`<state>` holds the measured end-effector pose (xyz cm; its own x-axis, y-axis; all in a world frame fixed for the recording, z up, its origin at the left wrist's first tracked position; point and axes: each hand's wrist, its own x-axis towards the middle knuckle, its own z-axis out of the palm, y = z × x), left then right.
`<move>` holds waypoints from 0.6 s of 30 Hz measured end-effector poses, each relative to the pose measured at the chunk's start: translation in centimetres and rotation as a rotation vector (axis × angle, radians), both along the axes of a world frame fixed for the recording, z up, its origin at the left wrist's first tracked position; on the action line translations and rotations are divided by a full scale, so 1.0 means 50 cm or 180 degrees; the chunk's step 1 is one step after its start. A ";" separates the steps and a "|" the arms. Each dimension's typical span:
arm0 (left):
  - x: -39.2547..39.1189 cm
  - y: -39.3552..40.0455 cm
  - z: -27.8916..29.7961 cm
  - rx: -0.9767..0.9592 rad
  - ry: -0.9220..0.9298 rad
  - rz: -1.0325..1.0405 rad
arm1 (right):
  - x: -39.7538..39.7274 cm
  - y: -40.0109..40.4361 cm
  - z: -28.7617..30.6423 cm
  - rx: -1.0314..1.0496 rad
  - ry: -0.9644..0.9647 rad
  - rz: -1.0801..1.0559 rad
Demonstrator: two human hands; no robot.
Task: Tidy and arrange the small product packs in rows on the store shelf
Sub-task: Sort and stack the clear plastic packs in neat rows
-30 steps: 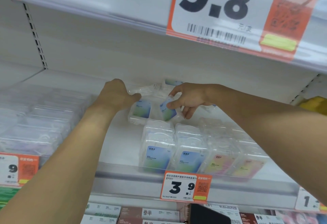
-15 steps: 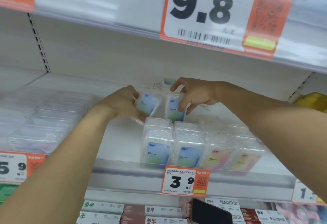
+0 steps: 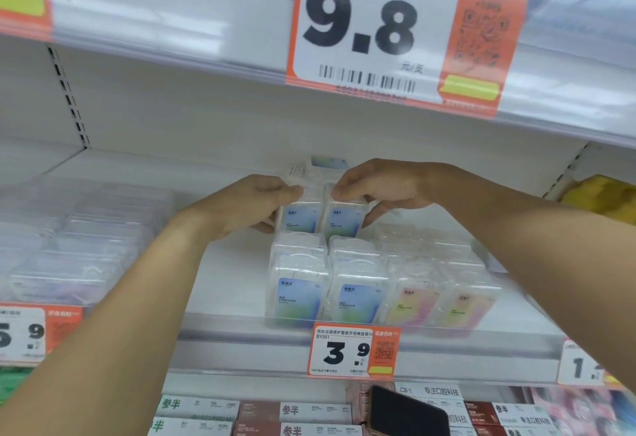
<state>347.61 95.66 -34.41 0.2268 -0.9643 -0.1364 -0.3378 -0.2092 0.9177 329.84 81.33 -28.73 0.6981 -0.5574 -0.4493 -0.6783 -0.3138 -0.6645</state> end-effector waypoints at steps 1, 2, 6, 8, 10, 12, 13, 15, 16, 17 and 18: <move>-0.002 0.000 0.002 0.0006 0.0014 -0.0017 | -0.003 -0.002 -0.001 0.0010 0.0017 0.0012; -0.003 0.001 0.003 0.0025 0.0022 -0.0051 | -0.005 -0.004 -0.002 0.0020 0.0051 0.0035; -0.006 0.009 0.007 0.0107 0.0097 -0.0258 | -0.013 0.000 0.002 0.0022 0.0216 0.0181; -0.006 0.010 0.008 0.0116 0.0166 -0.0347 | -0.013 0.004 0.003 0.0029 0.0272 0.0251; -0.008 0.013 0.013 0.0139 0.0199 -0.0417 | -0.012 0.008 0.003 0.0063 0.0284 0.0303; -0.010 0.015 0.016 0.0160 0.0189 -0.0460 | -0.010 0.013 0.002 0.0089 0.0267 0.0332; -0.009 0.016 0.016 0.0172 0.0180 -0.0480 | -0.009 0.015 0.003 0.0107 0.0259 0.0340; -0.007 0.016 0.015 0.0202 0.0178 -0.0497 | -0.008 0.018 0.004 0.0153 0.0275 0.0361; -0.005 0.017 0.015 0.0221 0.0167 -0.0497 | -0.009 0.020 0.004 0.0171 0.0296 0.0376; -0.004 0.018 0.016 0.0243 0.0145 -0.0505 | -0.010 0.021 0.004 0.0174 0.0319 0.0391; -0.004 0.019 0.018 0.0266 0.0119 -0.0515 | -0.011 0.021 0.004 0.0168 0.0337 0.0408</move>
